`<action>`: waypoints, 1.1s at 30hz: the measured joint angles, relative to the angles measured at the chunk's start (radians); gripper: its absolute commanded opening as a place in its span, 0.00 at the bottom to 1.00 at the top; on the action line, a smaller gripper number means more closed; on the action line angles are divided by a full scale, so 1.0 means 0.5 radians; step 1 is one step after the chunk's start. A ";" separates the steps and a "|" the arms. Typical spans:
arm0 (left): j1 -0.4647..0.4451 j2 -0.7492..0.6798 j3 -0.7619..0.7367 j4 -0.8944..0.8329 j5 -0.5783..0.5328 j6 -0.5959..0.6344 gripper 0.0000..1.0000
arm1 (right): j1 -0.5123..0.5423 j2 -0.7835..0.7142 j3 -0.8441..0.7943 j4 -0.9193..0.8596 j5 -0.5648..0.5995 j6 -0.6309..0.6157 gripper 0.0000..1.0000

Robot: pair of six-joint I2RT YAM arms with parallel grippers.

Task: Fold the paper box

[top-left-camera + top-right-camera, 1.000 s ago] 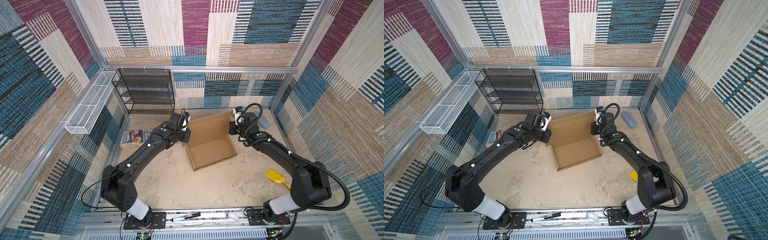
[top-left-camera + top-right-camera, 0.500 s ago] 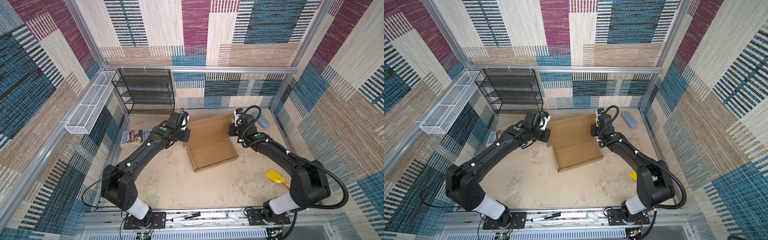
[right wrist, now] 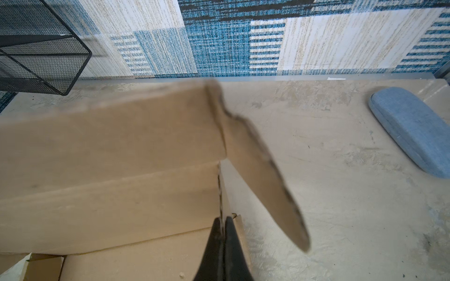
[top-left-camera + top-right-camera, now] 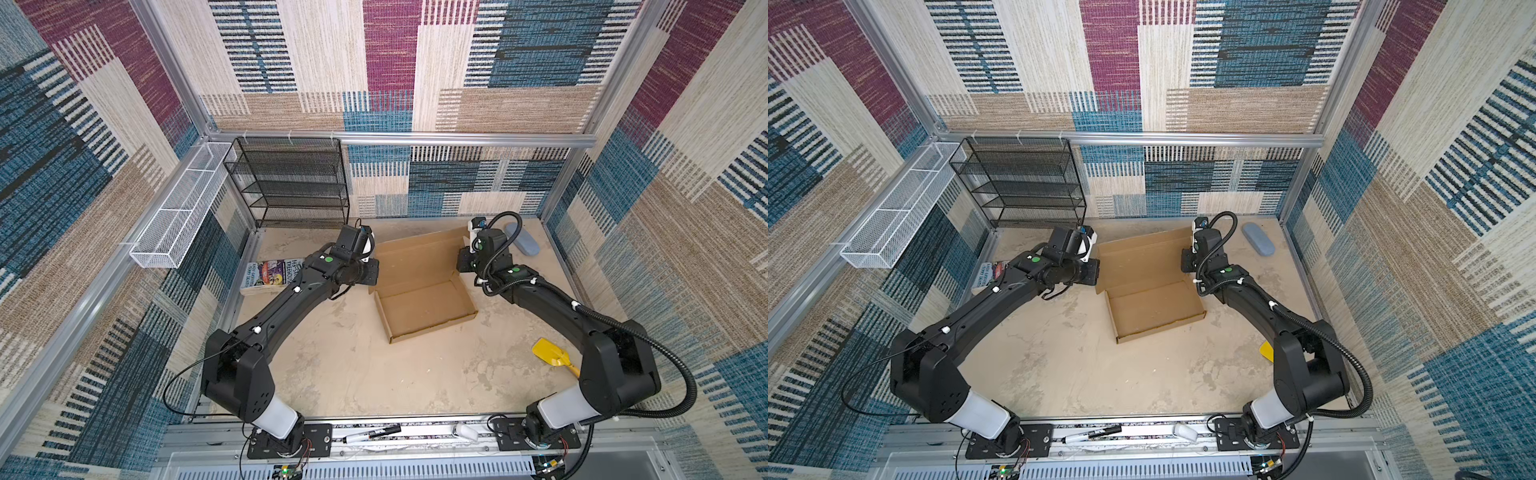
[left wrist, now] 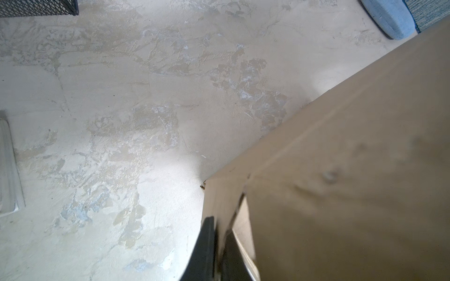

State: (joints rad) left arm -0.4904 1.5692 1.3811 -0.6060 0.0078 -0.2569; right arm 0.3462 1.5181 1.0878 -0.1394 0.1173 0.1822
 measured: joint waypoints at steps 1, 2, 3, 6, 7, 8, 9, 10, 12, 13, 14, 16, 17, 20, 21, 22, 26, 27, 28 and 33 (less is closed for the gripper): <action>-0.001 0.006 0.005 0.000 -0.001 -0.005 0.06 | 0.007 0.000 0.000 -0.001 0.014 0.002 0.02; 0.000 0.014 0.009 0.000 -0.002 -0.012 0.05 | 0.012 0.000 0.000 -0.001 0.017 0.008 0.02; 0.000 0.024 0.014 0.000 -0.002 -0.019 0.04 | 0.018 -0.001 0.001 -0.001 0.027 0.012 0.02; 0.006 0.051 0.028 0.007 -0.007 -0.056 0.02 | 0.046 -0.008 -0.001 -0.012 0.053 0.063 0.02; 0.006 0.060 0.031 0.010 -0.018 -0.064 0.02 | 0.060 -0.018 -0.009 -0.017 0.072 0.085 0.02; 0.006 0.068 0.034 0.013 -0.023 -0.071 0.02 | 0.075 -0.029 -0.021 -0.018 0.088 0.104 0.02; 0.006 0.079 0.041 0.011 -0.045 -0.076 0.01 | 0.091 -0.042 -0.036 -0.018 0.103 0.122 0.02; 0.007 0.093 0.055 0.011 -0.060 -0.078 0.01 | 0.106 -0.057 -0.053 -0.017 0.123 0.144 0.03; 0.008 0.117 0.082 0.014 -0.081 -0.078 0.00 | 0.129 -0.085 -0.082 -0.016 0.151 0.176 0.03; 0.008 0.127 0.098 0.013 -0.098 -0.078 0.00 | 0.139 -0.100 -0.098 -0.015 0.160 0.187 0.03; 0.008 0.137 0.109 0.018 -0.111 -0.078 0.00 | 0.147 -0.113 -0.109 -0.015 0.172 0.191 0.03; 0.008 0.159 0.125 0.031 -0.130 -0.078 0.00 | 0.163 -0.139 -0.127 -0.024 0.182 0.195 0.03; 0.010 0.172 0.127 0.040 -0.143 -0.078 0.00 | 0.169 -0.150 -0.131 -0.035 0.184 0.195 0.03; 0.011 0.209 0.133 0.069 -0.166 -0.078 0.00 | 0.179 -0.172 -0.129 -0.071 0.183 0.179 0.04; 0.011 0.220 0.136 0.085 -0.169 -0.078 0.00 | 0.182 -0.179 -0.129 -0.079 0.183 0.162 0.03; 0.011 0.226 0.136 0.100 -0.170 -0.079 0.00 | 0.183 -0.186 -0.130 -0.089 0.182 0.154 0.03; 0.011 0.233 0.091 0.209 -0.172 -0.112 0.00 | 0.192 -0.237 -0.200 -0.064 0.182 0.104 0.03; 0.011 0.227 0.063 0.251 -0.172 -0.124 0.00 | 0.197 -0.252 -0.227 -0.045 0.182 0.096 0.03; 0.012 0.220 0.040 0.282 -0.171 -0.134 0.00 | 0.203 -0.267 -0.256 -0.024 0.181 0.088 0.03; 0.013 0.161 -0.087 0.336 -0.158 -0.185 0.00 | 0.227 -0.329 -0.428 0.115 0.145 0.057 0.02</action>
State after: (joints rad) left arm -0.4839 1.6497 1.3376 -0.4377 -0.0711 -0.3492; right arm 0.4595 1.3537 0.8738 -0.0818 0.1898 0.2108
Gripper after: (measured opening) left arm 0.066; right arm 0.052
